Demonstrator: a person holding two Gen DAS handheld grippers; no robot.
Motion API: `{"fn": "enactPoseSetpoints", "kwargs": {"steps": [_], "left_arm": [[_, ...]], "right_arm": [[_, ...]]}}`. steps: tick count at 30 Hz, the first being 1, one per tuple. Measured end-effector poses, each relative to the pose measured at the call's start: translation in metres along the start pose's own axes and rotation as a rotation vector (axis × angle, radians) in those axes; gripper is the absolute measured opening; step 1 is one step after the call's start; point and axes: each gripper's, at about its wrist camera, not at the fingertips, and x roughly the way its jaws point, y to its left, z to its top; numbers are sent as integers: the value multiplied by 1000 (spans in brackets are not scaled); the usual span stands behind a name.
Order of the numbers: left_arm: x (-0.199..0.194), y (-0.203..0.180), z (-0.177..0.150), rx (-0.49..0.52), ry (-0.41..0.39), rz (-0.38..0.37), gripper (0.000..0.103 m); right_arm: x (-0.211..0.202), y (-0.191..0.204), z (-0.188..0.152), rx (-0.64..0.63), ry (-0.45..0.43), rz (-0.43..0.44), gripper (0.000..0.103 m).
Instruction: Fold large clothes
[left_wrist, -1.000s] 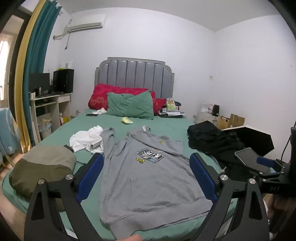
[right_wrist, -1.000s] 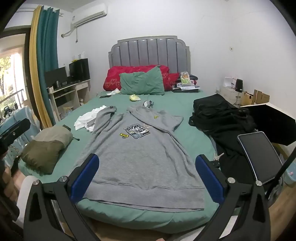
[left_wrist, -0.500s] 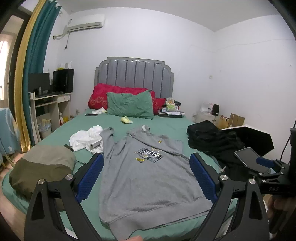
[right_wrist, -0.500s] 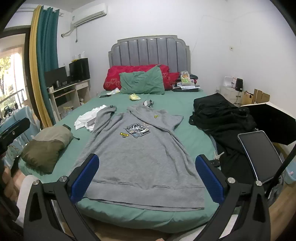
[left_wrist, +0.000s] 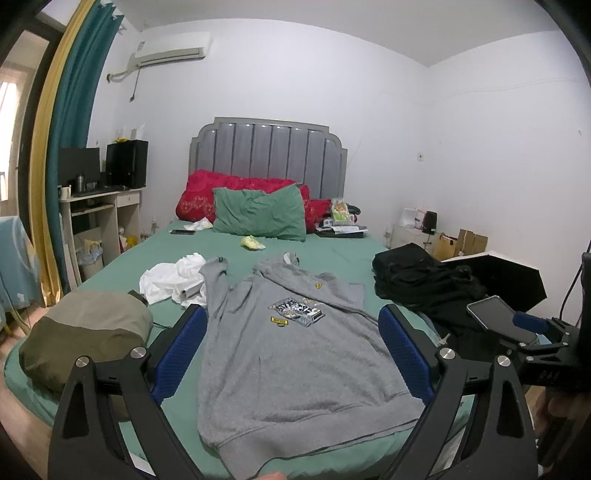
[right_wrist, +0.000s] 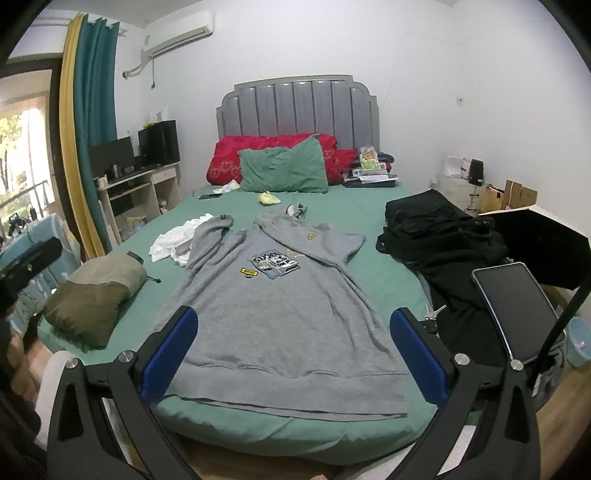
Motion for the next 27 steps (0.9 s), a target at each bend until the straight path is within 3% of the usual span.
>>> {"fn": "enactPoseSetpoints", "kwargs": {"steps": [27], "left_arm": [[-9, -5, 10, -8, -21, -24, 96]], "right_arm": [[-10, 5, 8, -21, -30, -13, 103]]}}
